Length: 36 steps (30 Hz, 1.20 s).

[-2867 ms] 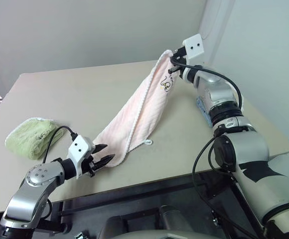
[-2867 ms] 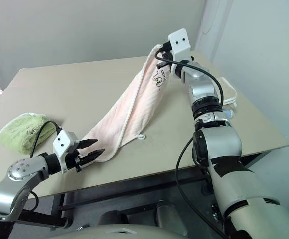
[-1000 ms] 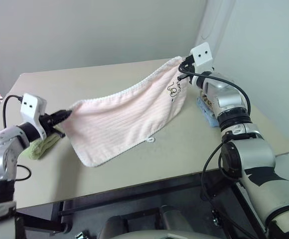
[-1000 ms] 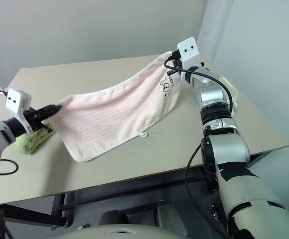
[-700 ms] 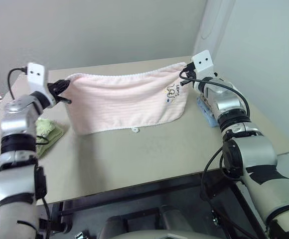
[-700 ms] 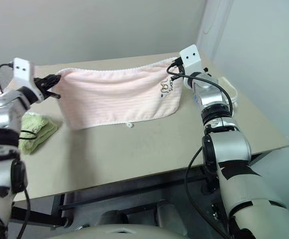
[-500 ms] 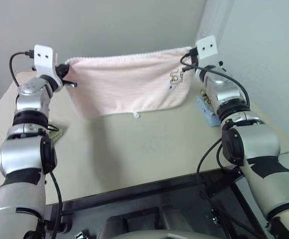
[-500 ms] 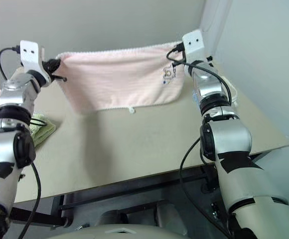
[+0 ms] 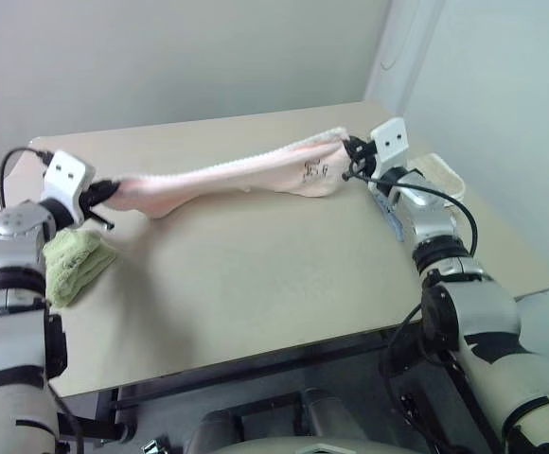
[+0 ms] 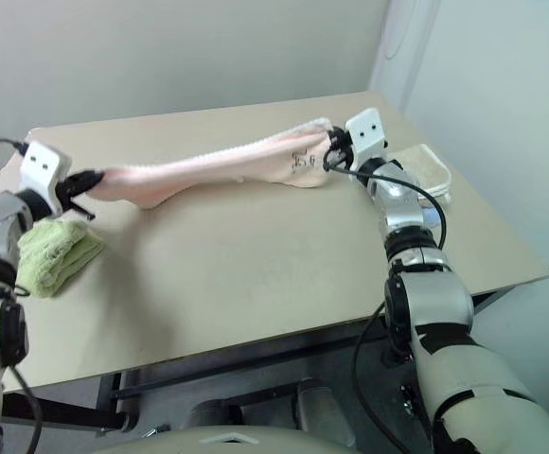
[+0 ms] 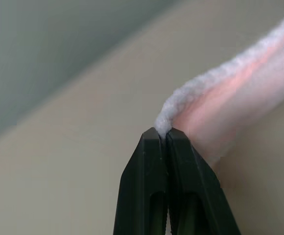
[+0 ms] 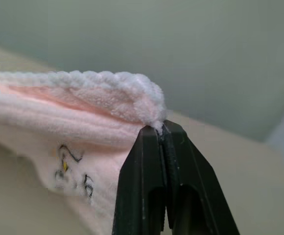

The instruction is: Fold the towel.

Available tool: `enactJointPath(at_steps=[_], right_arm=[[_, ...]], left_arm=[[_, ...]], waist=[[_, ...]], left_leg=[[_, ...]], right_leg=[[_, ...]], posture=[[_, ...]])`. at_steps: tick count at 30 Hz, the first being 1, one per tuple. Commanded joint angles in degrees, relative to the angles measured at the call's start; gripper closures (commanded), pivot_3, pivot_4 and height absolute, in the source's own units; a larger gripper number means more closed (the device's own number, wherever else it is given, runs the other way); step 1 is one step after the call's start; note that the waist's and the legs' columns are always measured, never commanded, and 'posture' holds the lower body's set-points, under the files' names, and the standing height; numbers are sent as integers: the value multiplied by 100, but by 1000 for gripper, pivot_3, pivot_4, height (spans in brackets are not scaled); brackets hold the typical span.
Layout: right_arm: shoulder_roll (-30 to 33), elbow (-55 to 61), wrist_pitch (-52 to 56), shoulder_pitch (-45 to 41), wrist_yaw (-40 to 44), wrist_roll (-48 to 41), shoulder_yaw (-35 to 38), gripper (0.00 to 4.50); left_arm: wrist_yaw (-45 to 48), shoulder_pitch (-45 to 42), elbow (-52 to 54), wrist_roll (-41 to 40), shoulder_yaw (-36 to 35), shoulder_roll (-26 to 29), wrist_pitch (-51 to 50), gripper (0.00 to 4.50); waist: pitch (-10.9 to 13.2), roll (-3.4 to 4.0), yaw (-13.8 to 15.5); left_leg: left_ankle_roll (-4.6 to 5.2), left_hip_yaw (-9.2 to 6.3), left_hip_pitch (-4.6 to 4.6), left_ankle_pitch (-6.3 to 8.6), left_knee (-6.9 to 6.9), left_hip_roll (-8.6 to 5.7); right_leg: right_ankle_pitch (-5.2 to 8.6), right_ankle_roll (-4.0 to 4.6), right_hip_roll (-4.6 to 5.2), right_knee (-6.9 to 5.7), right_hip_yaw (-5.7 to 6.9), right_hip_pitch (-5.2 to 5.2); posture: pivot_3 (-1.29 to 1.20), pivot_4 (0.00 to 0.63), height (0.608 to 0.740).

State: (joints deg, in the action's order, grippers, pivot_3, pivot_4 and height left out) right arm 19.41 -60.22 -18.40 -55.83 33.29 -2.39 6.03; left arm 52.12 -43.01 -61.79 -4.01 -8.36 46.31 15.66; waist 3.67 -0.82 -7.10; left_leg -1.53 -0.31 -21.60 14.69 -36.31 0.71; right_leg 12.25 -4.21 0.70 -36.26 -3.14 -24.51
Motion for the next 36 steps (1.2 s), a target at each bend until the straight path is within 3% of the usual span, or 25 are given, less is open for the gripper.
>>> enactJointPath(at_steps=[1,10,17,28,36], right_arm=[[172,1514,497,278,487,-525,136,4500],[1053,4932,3290,2035,1621,-1916,221,4500],[1848,6562,4307,3505,2521,-2546,7,4500],[2508,7330,5278,4403,2846,-3226,343,4500],[2867,7434,4886,5224,3004,-3055,577,4500]], left_arm=[[424,607,1337,-574,-430,356,-338,4475],[534,3124,4546,-1440,-1068,491,-1850,4475],[704,4278,5646,-1440,-1176,672,-2172,4475],[1049,5584,6322,-1563,-1929,926,-2538,4475],[1112,5709,5996,-1309,-1633,769,-2051,4475]], waist=[[0,0,17],[-2,0,171],[-3,-1,305],[-2,0,317],[-2,2,311]], left_leg=[[0,-2,-1,0,-6,4],[0,-2,17,0,-19,18],[0,14,24,1,-50,26],[-18,20,18,12,-68,54],[-25,26,9,17,-40,69]], right_leg=[[0,0,1,-4,1,0],[5,6,7,-6,-1,14],[36,22,-6,-6,3,27],[35,25,7,23,22,13],[34,25,19,84,41,30]], posture=[[0,0,729],[0,0,729],[0,0,729],[0,0,729],[0,0,729]])
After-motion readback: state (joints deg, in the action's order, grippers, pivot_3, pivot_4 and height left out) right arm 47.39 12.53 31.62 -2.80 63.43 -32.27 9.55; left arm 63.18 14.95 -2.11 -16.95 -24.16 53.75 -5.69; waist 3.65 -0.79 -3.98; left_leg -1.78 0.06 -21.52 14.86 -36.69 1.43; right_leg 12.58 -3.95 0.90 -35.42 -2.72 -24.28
